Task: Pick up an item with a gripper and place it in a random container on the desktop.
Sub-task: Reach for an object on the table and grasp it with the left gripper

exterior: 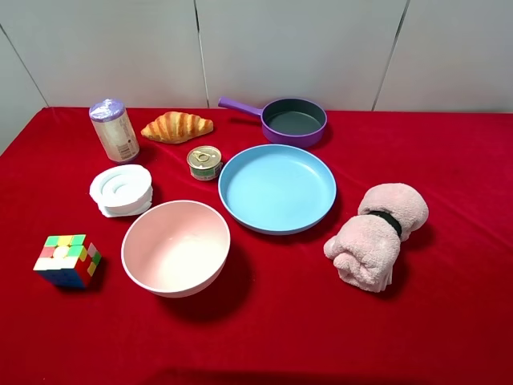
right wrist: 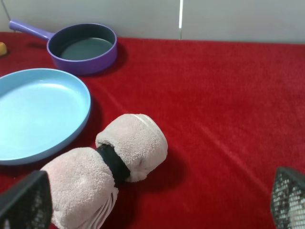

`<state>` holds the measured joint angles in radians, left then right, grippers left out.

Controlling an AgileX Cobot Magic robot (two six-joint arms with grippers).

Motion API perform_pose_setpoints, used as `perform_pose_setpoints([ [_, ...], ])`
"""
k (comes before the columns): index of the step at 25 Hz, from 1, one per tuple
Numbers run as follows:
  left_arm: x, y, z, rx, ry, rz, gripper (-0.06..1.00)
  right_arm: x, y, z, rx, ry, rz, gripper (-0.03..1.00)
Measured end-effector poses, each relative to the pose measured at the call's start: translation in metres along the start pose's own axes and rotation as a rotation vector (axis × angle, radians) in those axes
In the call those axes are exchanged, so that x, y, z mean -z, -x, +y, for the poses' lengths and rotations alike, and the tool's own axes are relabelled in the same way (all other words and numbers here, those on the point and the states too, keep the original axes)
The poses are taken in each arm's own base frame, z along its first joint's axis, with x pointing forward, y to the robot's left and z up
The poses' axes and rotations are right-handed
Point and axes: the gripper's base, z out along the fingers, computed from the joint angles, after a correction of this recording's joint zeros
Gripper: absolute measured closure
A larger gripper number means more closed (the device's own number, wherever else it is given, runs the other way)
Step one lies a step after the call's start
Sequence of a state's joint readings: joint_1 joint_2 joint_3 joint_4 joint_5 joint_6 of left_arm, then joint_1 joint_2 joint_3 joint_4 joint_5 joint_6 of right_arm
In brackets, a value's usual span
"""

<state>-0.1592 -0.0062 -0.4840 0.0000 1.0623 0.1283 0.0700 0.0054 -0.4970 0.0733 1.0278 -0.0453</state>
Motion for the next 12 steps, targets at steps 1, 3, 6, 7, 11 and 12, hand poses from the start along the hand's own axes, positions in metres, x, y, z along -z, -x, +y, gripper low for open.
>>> perform_pose_setpoints([
  [1, 0.0000, 0.0000, 0.0000, 0.000, 0.000, 0.000, -0.05, 0.0000, 0.0000, 0.0000, 0.000, 0.000, 0.000, 0.27],
  [3, 0.0000, 0.0000, 0.0000, 0.000, 0.000, 0.000, -0.05, 0.0000, 0.0000, 0.0000, 0.000, 0.000, 0.000, 0.27],
  [6, 0.0000, 0.0000, 0.0000, 0.000, 0.000, 0.000, -0.05, 0.0000, 0.0000, 0.0000, 0.000, 0.000, 0.000, 0.27],
  [7, 0.0000, 0.0000, 0.0000, 0.000, 0.000, 0.000, -0.05, 0.0000, 0.0000, 0.0000, 0.000, 0.000, 0.000, 0.27],
  [11, 0.0000, 0.0001, 0.0000, 0.000, 0.000, -0.001, -0.05, 0.0000, 0.0000, 0.0000, 0.000, 0.000, 0.000, 0.27],
  [12, 0.0000, 0.0001, 0.0000, 0.000, 0.000, -0.001, -0.05, 0.0000, 0.0000, 0.0000, 0.000, 0.000, 0.000, 0.27],
])
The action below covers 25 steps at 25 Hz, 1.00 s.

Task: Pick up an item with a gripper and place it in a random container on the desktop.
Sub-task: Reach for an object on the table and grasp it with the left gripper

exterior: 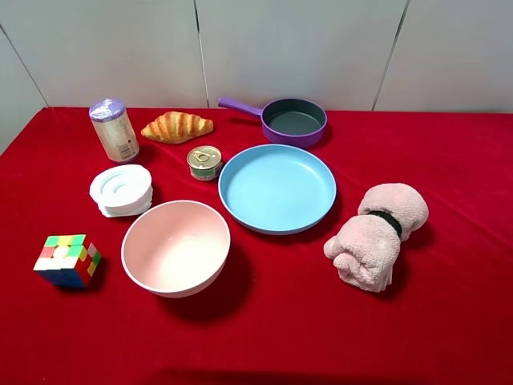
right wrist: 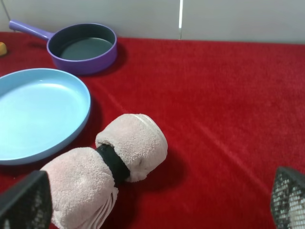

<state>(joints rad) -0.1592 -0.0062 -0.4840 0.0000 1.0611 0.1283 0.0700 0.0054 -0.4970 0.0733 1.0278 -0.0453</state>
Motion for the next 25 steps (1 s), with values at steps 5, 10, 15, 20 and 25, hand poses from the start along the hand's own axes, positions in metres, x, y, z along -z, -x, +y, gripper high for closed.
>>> perform_pose_setpoints([
  [5, 0.0000, 0.0000, 0.0000, 0.000, 0.000, 0.000, -0.05, 0.0000, 0.0000, 0.0000, 0.000, 0.000, 0.000, 0.27],
  [10, 0.0000, 0.0000, 0.0000, 0.000, 0.000, 0.000, -0.05, 0.0000, 0.0000, -0.0001, 0.000, -0.001, 0.000, 0.27],
  [15, 0.0000, 0.0000, 0.0000, 0.000, 0.000, 0.000, -0.05, 0.0000, 0.0000, -0.0001, 0.000, -0.001, 0.000, 0.27],
  [20, 0.0000, 0.0000, 0.0000, 0.000, 0.000, 0.000, -0.05, 0.0000, 0.0000, -0.0001, 0.000, -0.001, 0.000, 0.27],
  [25, 0.0000, 0.0000, 0.0000, 0.000, 0.000, 0.000, -0.05, 0.0000, 0.0000, -0.0001, 0.000, -0.001, 0.000, 0.27],
])
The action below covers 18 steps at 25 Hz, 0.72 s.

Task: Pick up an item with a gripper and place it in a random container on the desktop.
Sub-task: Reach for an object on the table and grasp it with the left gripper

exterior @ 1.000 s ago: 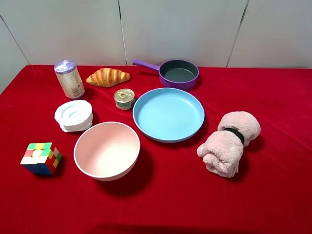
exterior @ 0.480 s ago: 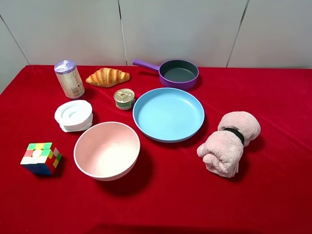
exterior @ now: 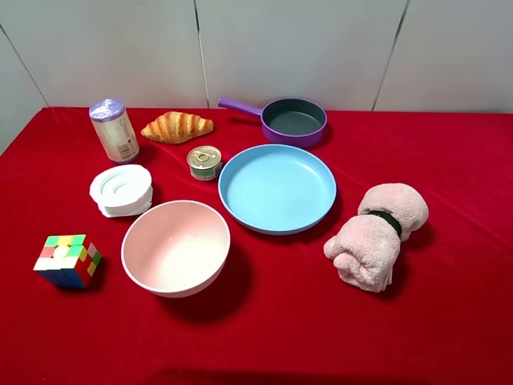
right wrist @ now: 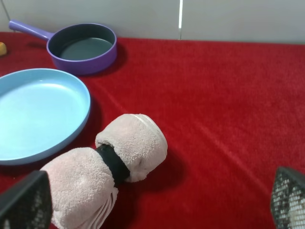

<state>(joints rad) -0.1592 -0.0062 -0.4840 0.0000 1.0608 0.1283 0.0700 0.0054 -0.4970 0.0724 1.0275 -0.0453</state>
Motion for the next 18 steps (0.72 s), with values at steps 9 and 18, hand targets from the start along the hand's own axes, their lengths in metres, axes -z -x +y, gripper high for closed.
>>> perform_pose_setpoints([
  [9, 0.0000, 0.0000, 0.0000, 0.000, 0.000, 0.000, -0.05, 0.0000, 0.0000, 0.0000, 0.000, 0.000, 0.000, 0.27],
  [18, 0.0000, 0.0001, 0.0000, 0.002, 0.000, -0.001, -0.05, 0.0000, 0.0000, 0.0000, 0.000, 0.000, 0.000, 0.27],
])
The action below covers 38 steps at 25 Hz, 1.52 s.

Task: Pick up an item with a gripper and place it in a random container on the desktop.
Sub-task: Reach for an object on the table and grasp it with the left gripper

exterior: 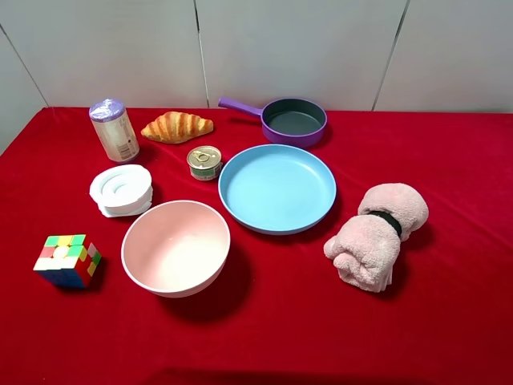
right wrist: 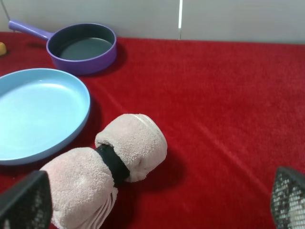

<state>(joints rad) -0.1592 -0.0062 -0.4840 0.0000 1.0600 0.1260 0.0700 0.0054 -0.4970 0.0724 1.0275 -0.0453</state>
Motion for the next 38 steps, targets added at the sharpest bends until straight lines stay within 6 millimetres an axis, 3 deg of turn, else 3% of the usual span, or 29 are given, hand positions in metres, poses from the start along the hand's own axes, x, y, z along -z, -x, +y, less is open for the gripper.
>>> perform_pose_setpoints([
  [7, 0.000, 0.001, 0.000, 0.005, 0.000, 0.002, -0.05, 0.000, 0.000, 0.000, 0.000, 0.000, 0.000, 0.27],
  [17, -0.010, 0.038, 0.005, 0.011, -0.016, 0.148, -0.04, 0.000, 0.000, 0.000, 0.000, 0.000, 0.000, 0.27],
  [25, -0.040, 0.067, 0.011, 0.027, -0.013, 0.300, -0.04, 0.000, 0.000, 0.000, 0.000, 0.000, -0.001, 0.27],
  [38, -0.078, 0.077, 0.022, 0.152, 0.102, 0.469, -0.04, 0.000, 0.000, 0.000, 0.000, 0.000, -0.001, 0.27],
])
